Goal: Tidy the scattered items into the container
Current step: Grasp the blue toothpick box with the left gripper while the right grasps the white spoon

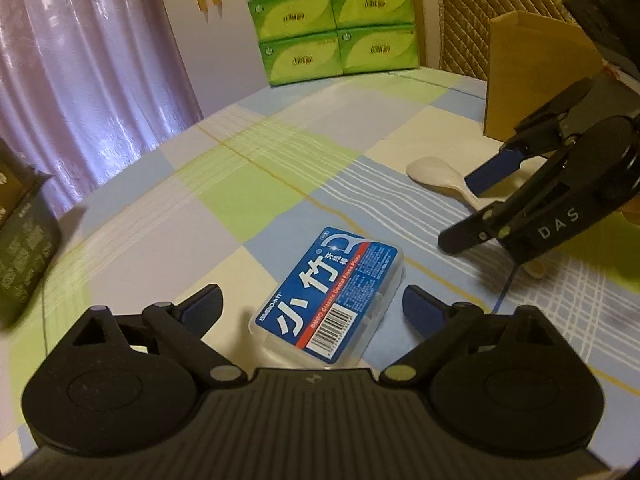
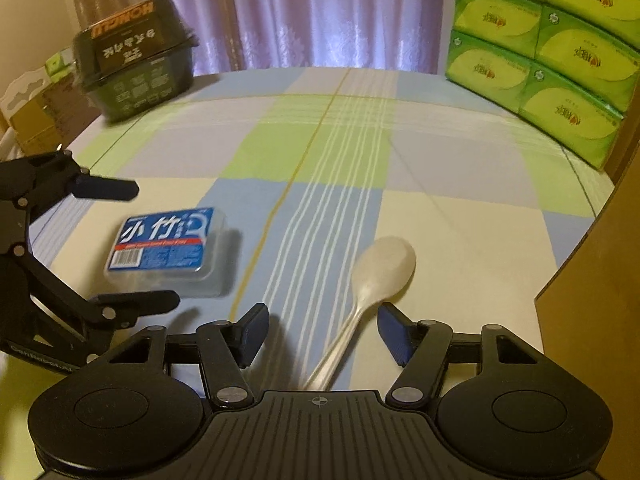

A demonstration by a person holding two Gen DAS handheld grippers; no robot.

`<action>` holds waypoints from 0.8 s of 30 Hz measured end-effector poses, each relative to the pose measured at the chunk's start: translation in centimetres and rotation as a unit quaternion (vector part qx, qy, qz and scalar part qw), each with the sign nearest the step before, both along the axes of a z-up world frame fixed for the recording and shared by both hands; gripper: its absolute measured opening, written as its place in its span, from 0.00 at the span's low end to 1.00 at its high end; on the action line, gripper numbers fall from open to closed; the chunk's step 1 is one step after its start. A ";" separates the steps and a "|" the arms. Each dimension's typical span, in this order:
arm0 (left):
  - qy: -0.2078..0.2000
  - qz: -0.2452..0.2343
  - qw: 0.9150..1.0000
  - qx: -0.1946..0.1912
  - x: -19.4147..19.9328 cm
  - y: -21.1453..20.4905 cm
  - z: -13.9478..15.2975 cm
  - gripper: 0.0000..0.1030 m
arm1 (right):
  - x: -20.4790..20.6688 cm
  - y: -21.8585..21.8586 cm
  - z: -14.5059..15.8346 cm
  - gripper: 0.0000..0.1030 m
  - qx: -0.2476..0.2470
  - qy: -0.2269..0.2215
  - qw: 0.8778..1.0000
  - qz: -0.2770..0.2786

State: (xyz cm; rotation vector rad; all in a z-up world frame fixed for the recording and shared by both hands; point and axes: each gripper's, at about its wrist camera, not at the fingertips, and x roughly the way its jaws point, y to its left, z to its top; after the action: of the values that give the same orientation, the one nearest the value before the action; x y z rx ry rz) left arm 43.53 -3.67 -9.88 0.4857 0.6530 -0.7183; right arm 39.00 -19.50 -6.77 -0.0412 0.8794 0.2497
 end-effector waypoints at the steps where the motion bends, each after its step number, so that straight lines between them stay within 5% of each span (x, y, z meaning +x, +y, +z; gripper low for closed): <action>1: 0.005 0.001 1.000 0.001 0.2 -0.1 -0.1 0.85 | 0.1 0.1 0.0 0.51 -0.005 -0.005 1.000 -0.002; 4: 0.021 0.002 1.000 0.002 0.6 -0.3 -0.3 0.71 | 0.1 0.0 0.1 0.34 -0.010 -0.012 1.000 -0.005; 6: 0.024 0.004 1.000 0.005 0.4 -0.4 -0.3 0.68 | 0.1 0.0 0.1 0.09 -0.011 -0.014 1.000 -0.004; 7: 0.025 0.007 1.000 0.005 0.2 -0.5 -0.3 0.64 | 0.0 0.0 0.1 0.06 -0.011 -0.013 1.000 -0.001; 15: 0.052 0.051 0.997 0.013 -6.0 -1.1 0.5 0.55 | -4.0 1.0 0.2 0.05 0.018 0.010 0.999 0.030; 24: 0.099 0.116 0.988 0.003 -19.5 -0.5 1.7 0.53 | -16.5 -0.4 1.0 0.05 0.049 0.040 0.997 0.032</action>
State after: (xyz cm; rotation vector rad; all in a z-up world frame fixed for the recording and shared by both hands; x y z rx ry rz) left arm 24.00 -4.22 -8.16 0.3391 0.8828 -0.5471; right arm 22.54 -19.90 -5.77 0.0330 0.9446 0.3554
